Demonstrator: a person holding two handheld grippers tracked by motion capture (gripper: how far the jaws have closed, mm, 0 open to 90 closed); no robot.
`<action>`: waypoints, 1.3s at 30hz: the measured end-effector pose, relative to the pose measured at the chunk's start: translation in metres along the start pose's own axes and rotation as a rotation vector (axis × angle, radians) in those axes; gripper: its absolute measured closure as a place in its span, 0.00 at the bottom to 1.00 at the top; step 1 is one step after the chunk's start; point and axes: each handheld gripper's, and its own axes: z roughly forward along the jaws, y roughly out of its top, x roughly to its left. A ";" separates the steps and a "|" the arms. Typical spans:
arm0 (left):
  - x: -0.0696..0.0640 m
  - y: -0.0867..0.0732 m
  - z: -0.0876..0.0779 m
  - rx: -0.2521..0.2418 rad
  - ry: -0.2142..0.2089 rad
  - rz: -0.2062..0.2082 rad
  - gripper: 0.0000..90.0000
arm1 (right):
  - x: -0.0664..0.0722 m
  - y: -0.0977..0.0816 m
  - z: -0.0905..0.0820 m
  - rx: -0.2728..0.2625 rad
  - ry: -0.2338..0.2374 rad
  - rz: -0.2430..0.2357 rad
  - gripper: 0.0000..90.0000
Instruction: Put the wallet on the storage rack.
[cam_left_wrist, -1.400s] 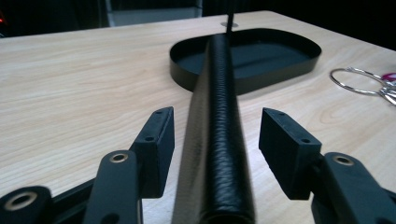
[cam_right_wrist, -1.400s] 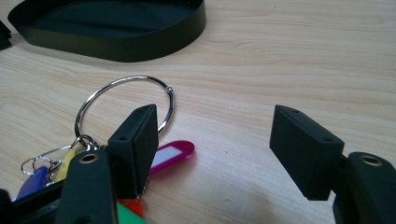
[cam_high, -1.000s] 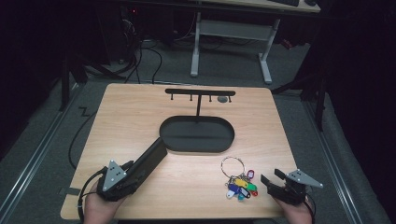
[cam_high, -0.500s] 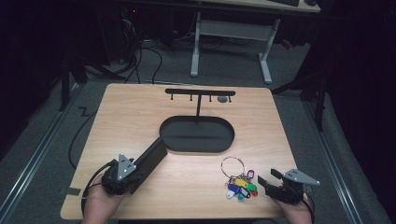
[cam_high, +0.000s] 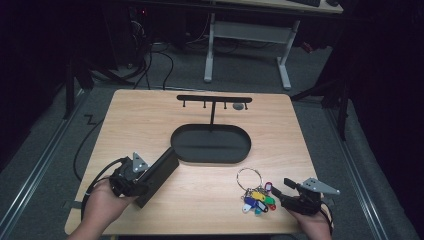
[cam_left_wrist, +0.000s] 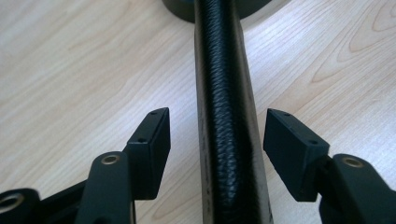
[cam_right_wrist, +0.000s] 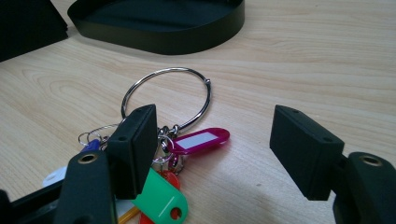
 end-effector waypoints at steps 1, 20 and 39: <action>0.001 0.001 0.000 0.008 -0.008 -0.003 0.47 | 0.000 -0.001 0.001 0.005 0.003 0.006 0.37; -0.003 0.021 0.014 0.164 -0.060 0.040 0.74 | 0.005 -0.004 0.001 0.016 0.018 0.012 0.37; -0.011 0.029 0.023 0.191 -0.048 0.147 0.81 | 0.002 -0.005 0.001 0.017 0.024 0.024 0.37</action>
